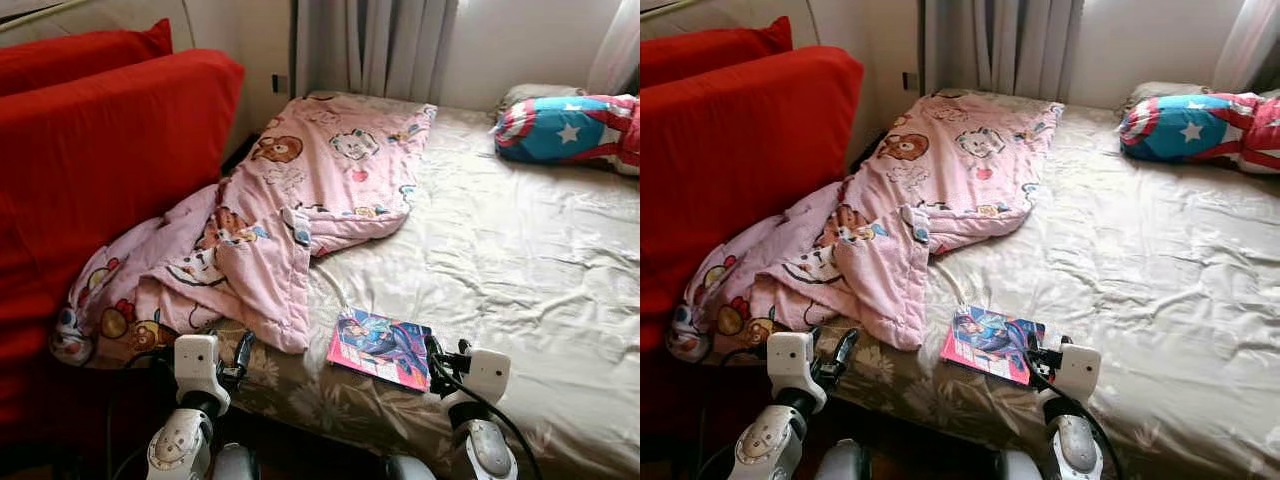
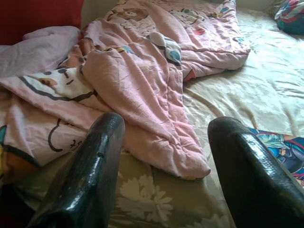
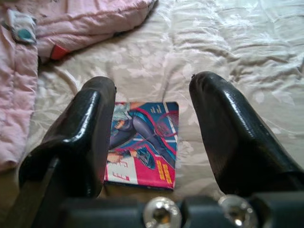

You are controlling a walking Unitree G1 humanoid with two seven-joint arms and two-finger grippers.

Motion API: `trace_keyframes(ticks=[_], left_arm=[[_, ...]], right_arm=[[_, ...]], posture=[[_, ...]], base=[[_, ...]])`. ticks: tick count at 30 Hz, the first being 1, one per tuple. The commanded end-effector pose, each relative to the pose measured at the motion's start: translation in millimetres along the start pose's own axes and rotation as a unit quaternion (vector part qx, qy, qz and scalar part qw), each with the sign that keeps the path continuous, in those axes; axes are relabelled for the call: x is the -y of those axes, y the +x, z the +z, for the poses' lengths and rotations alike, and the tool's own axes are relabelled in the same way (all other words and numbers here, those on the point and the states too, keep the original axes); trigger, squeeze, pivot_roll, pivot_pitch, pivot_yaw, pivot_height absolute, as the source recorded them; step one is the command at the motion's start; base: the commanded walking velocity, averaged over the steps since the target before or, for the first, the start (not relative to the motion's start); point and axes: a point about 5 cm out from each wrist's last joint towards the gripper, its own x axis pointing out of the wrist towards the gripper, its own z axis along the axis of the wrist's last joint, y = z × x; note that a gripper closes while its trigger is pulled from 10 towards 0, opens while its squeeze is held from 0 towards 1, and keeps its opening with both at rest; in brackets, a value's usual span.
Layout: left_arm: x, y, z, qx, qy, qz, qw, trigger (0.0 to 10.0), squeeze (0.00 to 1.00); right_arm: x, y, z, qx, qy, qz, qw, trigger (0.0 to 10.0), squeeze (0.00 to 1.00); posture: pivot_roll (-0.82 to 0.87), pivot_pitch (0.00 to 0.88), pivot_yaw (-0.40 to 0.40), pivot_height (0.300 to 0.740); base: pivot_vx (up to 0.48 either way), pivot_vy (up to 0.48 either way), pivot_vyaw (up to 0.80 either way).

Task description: Clean up the room

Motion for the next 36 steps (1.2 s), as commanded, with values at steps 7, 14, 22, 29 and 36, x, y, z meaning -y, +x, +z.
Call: trace_keyframes(ticks=[7, 14, 22, 29, 36], left_arm=[[1.8, 0.7, 1.1, -0.003, 0.003, -0.006, 1.000, 10.0, 0.00], [3.2, 0.6, 1.9, -0.001, 0.000, -0.011, 1.000, 10.0, 0.00], [2.7, 0.7, 2.2, -0.002, 0.001, -0.012, 1.000, 10.0, 0.00], [2.8, 0.3, 1.9, -0.002, 0.001, -0.013, 1.000, 10.0, 0.00], [1.4, -0.1, 1.9, -0.003, 0.004, -0.012, 1.000, 10.0, 0.00]], right_arm=[[-1.1, -2.1, -4.2, -0.005, 0.006, 0.005, 1.000, 10.0, 0.00], [-3.0, -2.6, -6.4, -0.013, 0.005, 0.013, 1.000, 10.0, 0.00], [-4.6, -2.4, -8.4, -0.021, 0.005, 0.016, 1.000, 10.0, 0.00], [-5.5, -2.7, -7.7, -0.014, 0.011, 0.018, 1.000, 10.0, 0.00], [-5.7, -3.1, -8.6, -0.016, 0.009, 0.017, 1.000, 10.0, 0.00]], posture=[[-0.02, 0.047, -0.026, 0.631], [-0.02, 0.046, -0.026, 0.631], [-0.02, 0.047, -0.026, 0.631], [-0.02, 0.048, -0.024, 0.611], [-0.02, 0.048, -0.021, 0.611]], base=[[0.000, 0.000, 0.00], [0.000, 0.000, 0.00], [0.000, 0.000, 0.00], [0.000, 0.000, 0.00], [0.000, 0.000, 0.00]])
